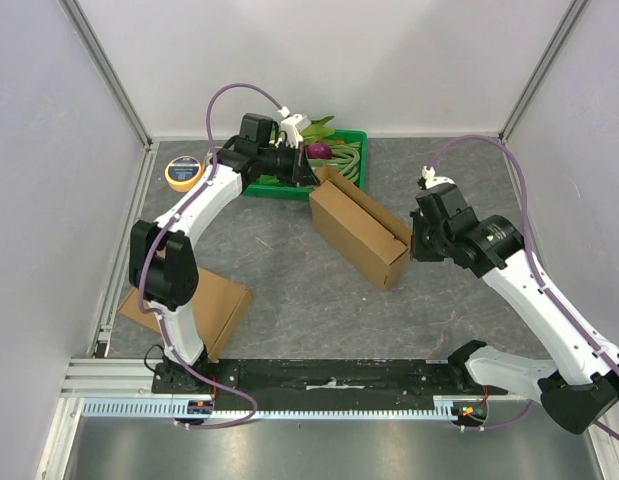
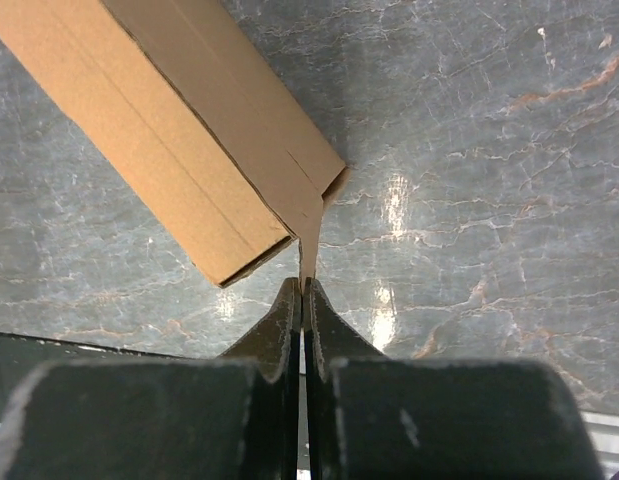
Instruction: Fold the paper box
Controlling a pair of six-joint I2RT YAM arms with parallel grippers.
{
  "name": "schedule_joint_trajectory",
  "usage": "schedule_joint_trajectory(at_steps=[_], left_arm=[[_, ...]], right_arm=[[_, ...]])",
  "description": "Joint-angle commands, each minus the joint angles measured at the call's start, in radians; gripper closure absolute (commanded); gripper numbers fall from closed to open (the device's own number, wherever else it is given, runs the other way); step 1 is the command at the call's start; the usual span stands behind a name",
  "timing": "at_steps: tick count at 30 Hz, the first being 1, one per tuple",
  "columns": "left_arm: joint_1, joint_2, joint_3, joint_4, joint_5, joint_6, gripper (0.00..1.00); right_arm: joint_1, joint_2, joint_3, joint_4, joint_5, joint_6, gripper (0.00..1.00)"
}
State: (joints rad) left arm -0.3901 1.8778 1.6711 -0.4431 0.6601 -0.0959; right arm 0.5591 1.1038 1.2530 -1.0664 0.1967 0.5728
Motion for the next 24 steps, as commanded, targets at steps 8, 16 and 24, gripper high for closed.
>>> schedule_joint_trajectory(at_steps=[8,16,24], left_arm=[[-0.059,-0.131,-0.106,-0.055,-0.028,-0.312,0.98],[-0.079,-0.152,-0.113,-0.085,-0.011,-0.347,0.98],[-0.085,-0.163,-0.082,-0.144,-0.014,-0.340,0.98]], right_arm=[[-0.013,0.047,0.026,0.128,-0.002,0.288,1.00],[-0.013,0.042,-0.021,0.174,0.069,0.338,1.00],[-0.013,-0.004,-0.105,0.217,0.090,0.329,1.00]])
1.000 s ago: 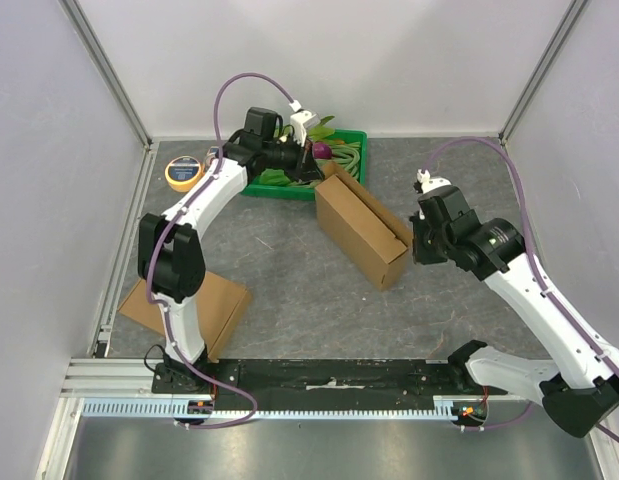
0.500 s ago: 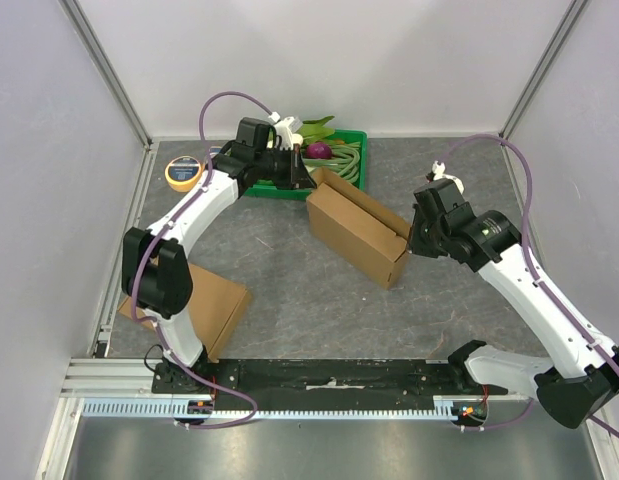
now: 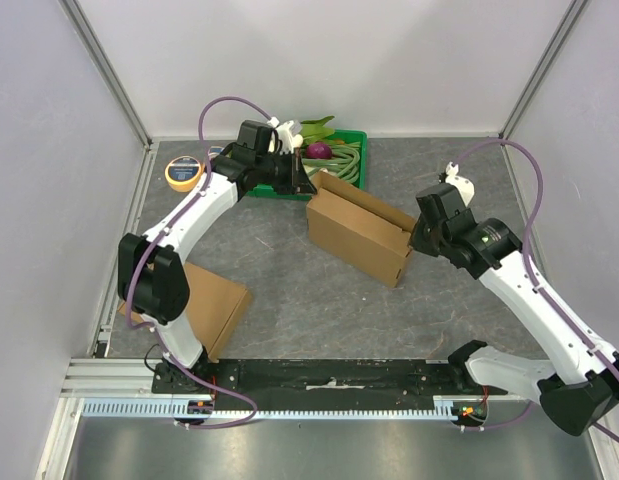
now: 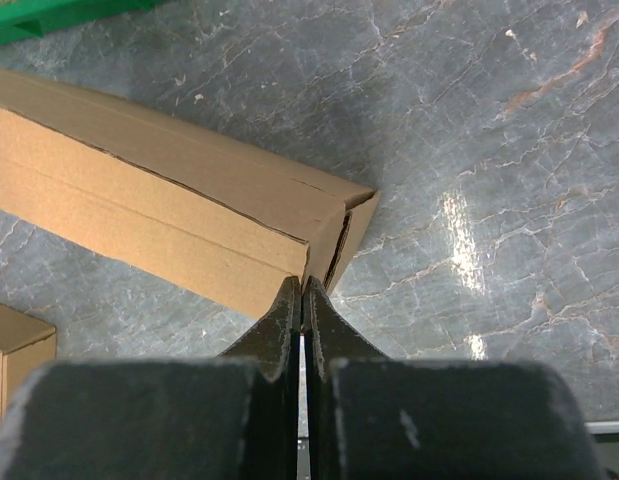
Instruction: Fold the paper box
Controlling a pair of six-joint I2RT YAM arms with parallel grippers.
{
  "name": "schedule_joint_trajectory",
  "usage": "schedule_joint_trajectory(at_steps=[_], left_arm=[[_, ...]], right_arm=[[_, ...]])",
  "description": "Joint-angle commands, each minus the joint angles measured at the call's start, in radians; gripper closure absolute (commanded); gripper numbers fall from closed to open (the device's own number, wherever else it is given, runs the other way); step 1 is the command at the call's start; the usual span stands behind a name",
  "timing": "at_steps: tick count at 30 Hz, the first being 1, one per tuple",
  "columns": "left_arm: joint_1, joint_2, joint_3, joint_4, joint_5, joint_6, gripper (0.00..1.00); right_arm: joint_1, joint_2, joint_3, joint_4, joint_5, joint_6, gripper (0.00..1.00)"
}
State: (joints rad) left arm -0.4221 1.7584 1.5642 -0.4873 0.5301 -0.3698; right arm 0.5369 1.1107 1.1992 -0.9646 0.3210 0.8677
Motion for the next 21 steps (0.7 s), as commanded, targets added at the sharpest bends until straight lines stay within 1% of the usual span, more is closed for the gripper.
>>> schedule_joint_trajectory(at_steps=[1,5,10,13,18,21], left_arm=[[-0.053,-0.043,0.045,-0.114,0.114,-0.061,0.98],[-0.055,-0.043,0.085,-0.157,0.111,-0.064,0.98],[-0.078,-0.037,0.112,-0.177,0.125,-0.080,0.98],[-0.096,-0.039,0.128,-0.188,0.094,-0.086,0.98],[-0.121,-0.051,0.138,-0.223,0.001,-0.090,0.98],[-0.127,-0.062,0.151,-0.272,-0.073,0.004,0.98]], right_arm=[[0.009,-0.015,-0.059,0.127,-0.046,0.019,1.00],[0.008,-0.034,-0.128,0.165,-0.022,-0.041,1.00],[0.011,-0.063,-0.200,0.231,-0.051,-0.068,1.00],[0.009,-0.074,-0.208,0.245,-0.054,-0.094,1.00],[0.011,-0.084,-0.220,0.267,-0.074,-0.116,1.00],[0.011,-0.083,-0.222,0.264,-0.073,-0.130,1.00]])
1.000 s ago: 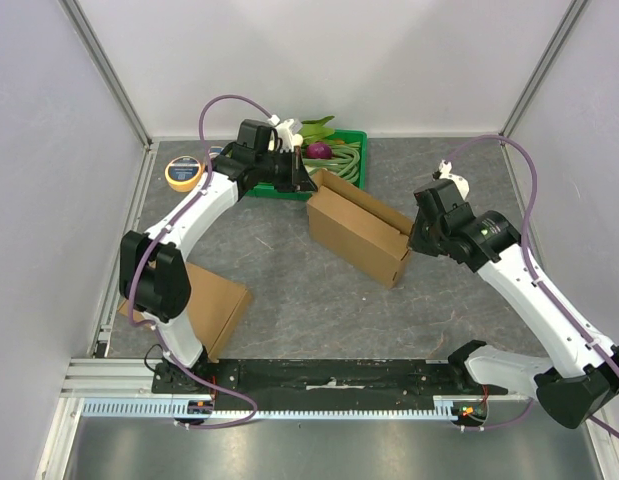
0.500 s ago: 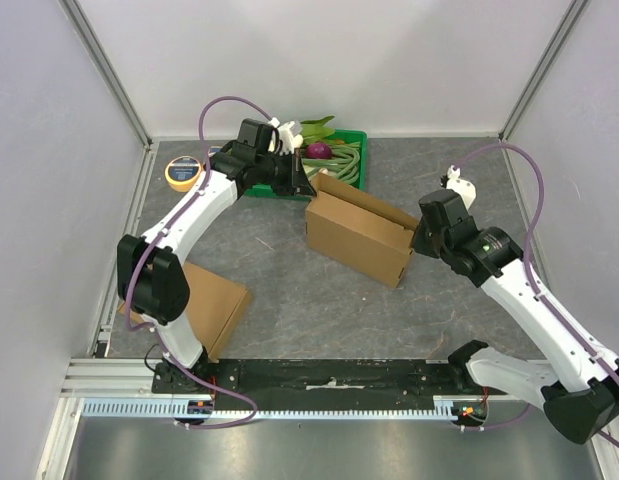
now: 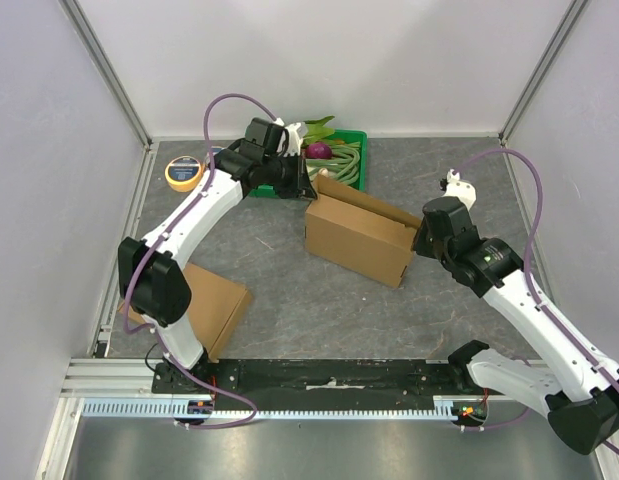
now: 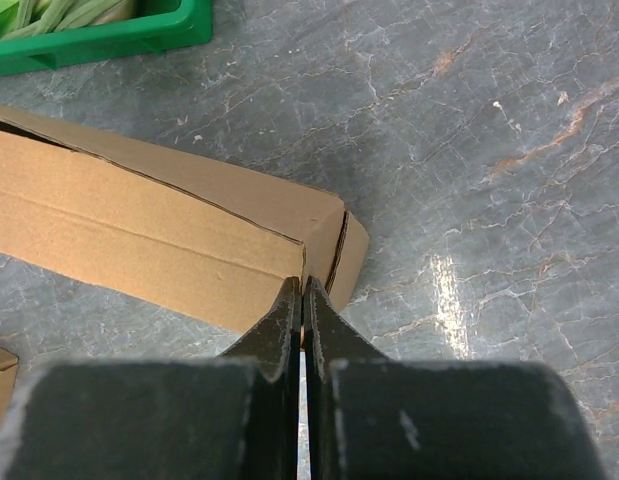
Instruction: Fold the paper box
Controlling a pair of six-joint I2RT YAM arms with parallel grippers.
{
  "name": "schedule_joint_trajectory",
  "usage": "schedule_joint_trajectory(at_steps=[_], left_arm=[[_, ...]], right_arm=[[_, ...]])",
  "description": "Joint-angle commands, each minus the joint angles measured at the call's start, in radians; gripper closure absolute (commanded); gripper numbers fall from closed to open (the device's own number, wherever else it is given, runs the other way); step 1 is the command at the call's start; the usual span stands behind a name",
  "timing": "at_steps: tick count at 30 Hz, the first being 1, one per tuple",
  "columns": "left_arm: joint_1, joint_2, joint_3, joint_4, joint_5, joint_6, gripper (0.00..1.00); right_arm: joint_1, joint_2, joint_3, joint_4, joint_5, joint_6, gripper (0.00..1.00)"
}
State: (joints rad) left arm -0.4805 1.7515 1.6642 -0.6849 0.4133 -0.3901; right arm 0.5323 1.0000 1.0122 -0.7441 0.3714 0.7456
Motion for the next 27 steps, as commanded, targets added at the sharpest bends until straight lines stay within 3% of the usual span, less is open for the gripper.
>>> schedule_joint_trajectory(at_steps=[1,8,10,27], left_arm=[[-0.069,-0.056,0.052,-0.093,0.024,0.081,0.98],[-0.069,-0.060,0.005,-0.173,-0.097,0.237,0.98],[-0.069,-0.061,-0.006,-0.173,-0.064,0.255,0.98],[-0.069,-0.098,-0.126,-0.142,-0.137,0.267,0.98]], right_arm=[[0.017,0.026,-0.037,0.043,-0.115,-0.012,1.00],[0.014,0.032,-0.047,0.048,-0.117,-0.031,1.00],[0.015,0.035,-0.047,0.052,-0.120,-0.031,1.00],[0.015,0.038,-0.041,0.048,-0.117,-0.037,1.00]])
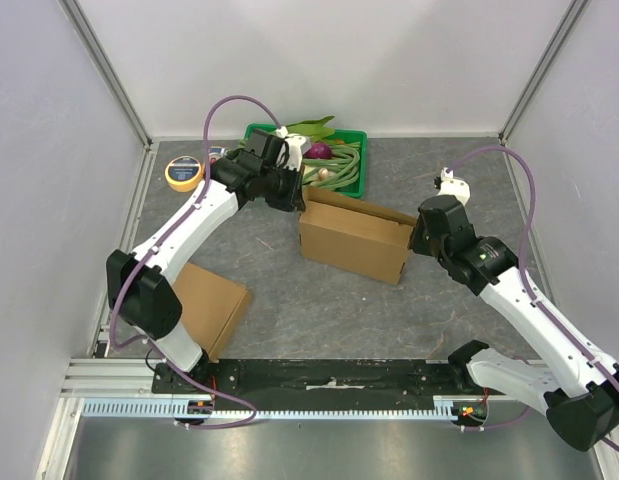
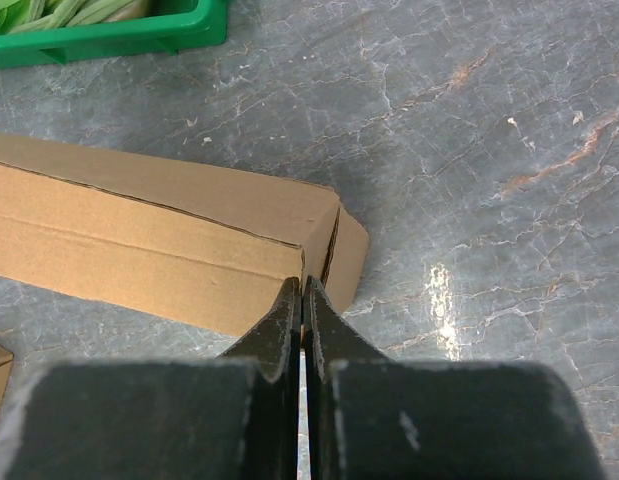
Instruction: Fold the paper box
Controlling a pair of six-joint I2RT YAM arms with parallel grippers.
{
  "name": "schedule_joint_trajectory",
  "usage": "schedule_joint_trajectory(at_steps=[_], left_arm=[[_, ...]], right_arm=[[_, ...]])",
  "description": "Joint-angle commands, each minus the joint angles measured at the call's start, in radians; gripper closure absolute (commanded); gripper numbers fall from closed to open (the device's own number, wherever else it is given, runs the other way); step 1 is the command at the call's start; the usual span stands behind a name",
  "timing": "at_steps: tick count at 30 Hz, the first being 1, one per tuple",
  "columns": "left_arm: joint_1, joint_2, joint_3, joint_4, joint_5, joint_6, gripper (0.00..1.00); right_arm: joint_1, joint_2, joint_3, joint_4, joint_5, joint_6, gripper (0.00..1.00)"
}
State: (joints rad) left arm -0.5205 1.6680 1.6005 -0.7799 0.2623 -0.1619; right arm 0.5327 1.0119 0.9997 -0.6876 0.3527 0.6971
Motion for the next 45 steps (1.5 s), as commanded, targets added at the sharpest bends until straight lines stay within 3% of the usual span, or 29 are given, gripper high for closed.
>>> schedule_joint_trajectory(at_steps=[1,11,13,17,18,23,26,30,34,37,38,43,45], left_arm=[[-0.029,-0.017,-0.069,-0.042,0.017,0.041,0.98],[-0.030,-0.046,-0.183,0.050,0.020,0.029,0.98],[-0.030,-0.054,-0.195,0.080,0.031,0.012,0.98],[-0.032,-0.063,-0.217,0.097,0.002,-0.025,0.98],[-0.032,-0.066,-0.220,0.099,-0.003,-0.028,0.98],[-0.036,-0.067,-0.221,0.113,0.006,-0.048,0.98],[-0.038,-0.059,-0.217,0.113,0.008,-0.054,0.98],[-0.039,-0.060,-0.220,0.113,0.002,-0.060,0.98],[-0.039,-0.062,-0.218,0.111,-0.003,-0.062,0.98],[-0.039,-0.060,-0.224,0.116,-0.002,-0.068,0.98],[-0.039,-0.060,-0.228,0.119,0.000,-0.070,0.98],[-0.039,-0.063,-0.244,0.136,0.002,-0.073,0.98],[-0.039,-0.066,-0.249,0.143,0.002,-0.076,0.98]], right_arm=[[0.016,0.025,-0.027,-0.009,-0.098,0.009,1.00],[0.015,0.019,-0.073,0.055,-0.122,-0.108,1.00],[0.015,0.019,-0.064,0.059,-0.174,-0.162,0.94],[0.015,0.005,0.032,-0.048,-0.253,-0.235,0.56],[0.015,0.007,0.092,-0.085,-0.259,-0.257,0.37],[0.015,0.005,0.253,-0.222,-0.189,-0.361,0.02],[0.015,0.049,0.347,-0.172,-0.231,-0.445,0.02],[0.015,0.166,0.389,0.029,-0.476,-0.575,0.03],[0.018,0.270,0.392,0.167,-0.642,-0.774,0.11],[0.018,0.376,0.427,0.200,-0.719,-0.812,0.27],[0.019,0.393,0.427,0.233,-0.713,-0.805,0.33],[0.039,0.432,0.386,0.298,-0.636,-0.846,0.37],[0.042,0.451,0.392,0.306,-0.626,-0.860,0.43]])
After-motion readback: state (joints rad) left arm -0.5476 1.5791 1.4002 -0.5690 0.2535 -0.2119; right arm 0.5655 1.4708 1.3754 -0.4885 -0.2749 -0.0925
